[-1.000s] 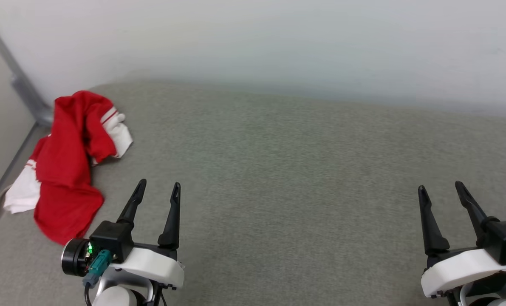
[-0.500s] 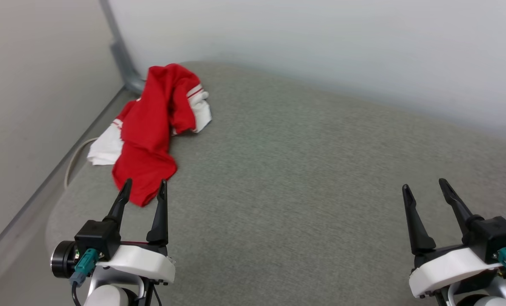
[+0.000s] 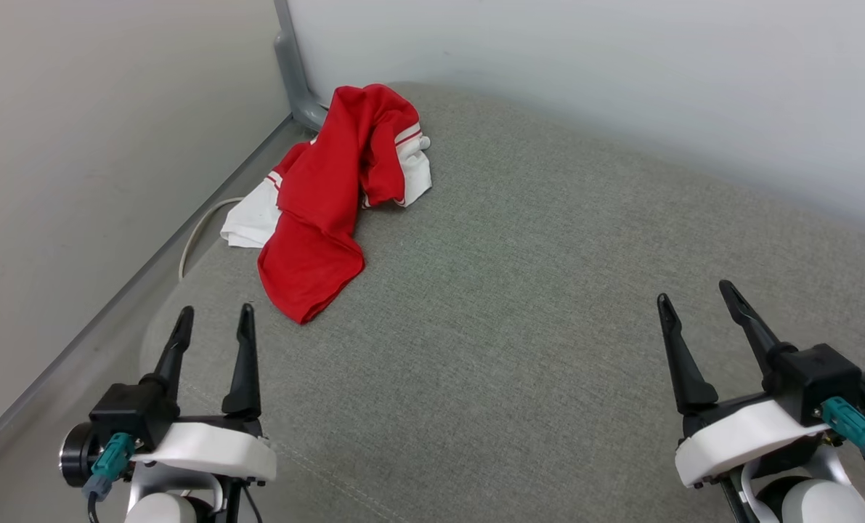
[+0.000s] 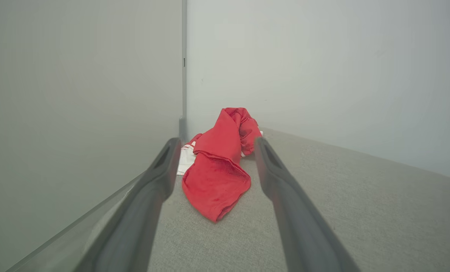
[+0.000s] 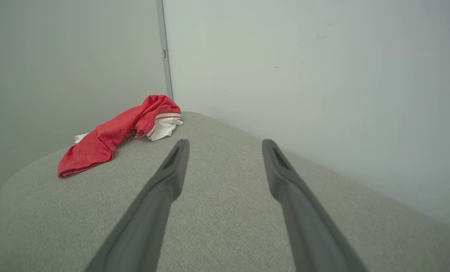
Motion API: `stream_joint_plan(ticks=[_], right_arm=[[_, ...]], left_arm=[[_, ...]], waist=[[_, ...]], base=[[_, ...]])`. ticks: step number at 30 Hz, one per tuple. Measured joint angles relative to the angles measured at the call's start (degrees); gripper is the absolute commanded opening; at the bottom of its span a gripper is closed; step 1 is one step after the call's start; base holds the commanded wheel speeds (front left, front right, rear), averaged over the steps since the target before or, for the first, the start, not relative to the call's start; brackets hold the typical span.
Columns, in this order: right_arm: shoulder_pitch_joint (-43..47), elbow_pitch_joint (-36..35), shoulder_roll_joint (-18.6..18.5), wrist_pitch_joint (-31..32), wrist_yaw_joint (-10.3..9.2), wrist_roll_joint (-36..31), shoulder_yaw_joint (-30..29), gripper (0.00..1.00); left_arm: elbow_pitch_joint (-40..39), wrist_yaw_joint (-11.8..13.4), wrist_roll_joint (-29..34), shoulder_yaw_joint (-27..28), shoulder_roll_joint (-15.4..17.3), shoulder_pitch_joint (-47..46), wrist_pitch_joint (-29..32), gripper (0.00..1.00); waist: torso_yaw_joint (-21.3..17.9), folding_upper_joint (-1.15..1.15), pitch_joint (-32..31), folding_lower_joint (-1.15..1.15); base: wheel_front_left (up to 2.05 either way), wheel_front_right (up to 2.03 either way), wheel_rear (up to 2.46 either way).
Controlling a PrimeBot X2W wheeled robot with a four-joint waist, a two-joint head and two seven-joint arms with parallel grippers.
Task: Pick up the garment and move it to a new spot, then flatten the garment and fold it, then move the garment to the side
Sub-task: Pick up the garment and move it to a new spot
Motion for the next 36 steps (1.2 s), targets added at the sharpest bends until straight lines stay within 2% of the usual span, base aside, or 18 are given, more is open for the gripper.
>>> stream_joint_plan(ticks=[11,16,18,23,26,36], right_arm=[[-1.7,1.2,0.0,-0.1,0.00,-0.3,-0.1,1.00],[-2.2,-1.8,-0.4,1.8,-0.01,-1.4,-1.6,1.00],[-2.6,-2.3,-0.7,2.1,-0.01,-1.6,-1.6,1.00],[-5.1,-5.6,-2.1,3.7,0.00,-1.9,-2.2,1.00],[-6.5,-7.3,-2.6,4.2,0.00,-2.2,-2.5,1.00],[-11.9,-11.9,-4.3,5.5,-0.01,-3.0,-2.1,1.00]], left_arm=[[1.3,0.0,-1.2,0.9,0.0,-0.5,0.0,1.00],[10.2,-0.3,-6.7,1.1,0.0,-9.9,0.5,1.00],[11.2,-0.3,-8.6,1.8,0.1,-12.2,1.4,1.00],[14.8,-0.2,-13.5,4.8,3.2,-24.7,9.5,1.00],[15.5,0.9,-15.2,6.0,5.1,-30.5,15.3,1.00],[24.1,1.6,-21.0,7.7,14.8,-43.9,40.0,1.00]], waist=[[0.1,0.00,1.2,0.00],[-0.1,0.00,4.4,0.00],[-0.5,0.00,5.3,0.00],[-3.7,0.00,11.0,0.01],[-5.5,0.00,14.2,0.01],[-11.1,0.00,25.8,0.01]], base=[[0.00,0.00,0.00],[0.00,0.00,0.00],[0.00,0.00,0.00],[0.00,0.00,0.00],[0.00,0.00,0.00],[0.00,0.00,0.00]])
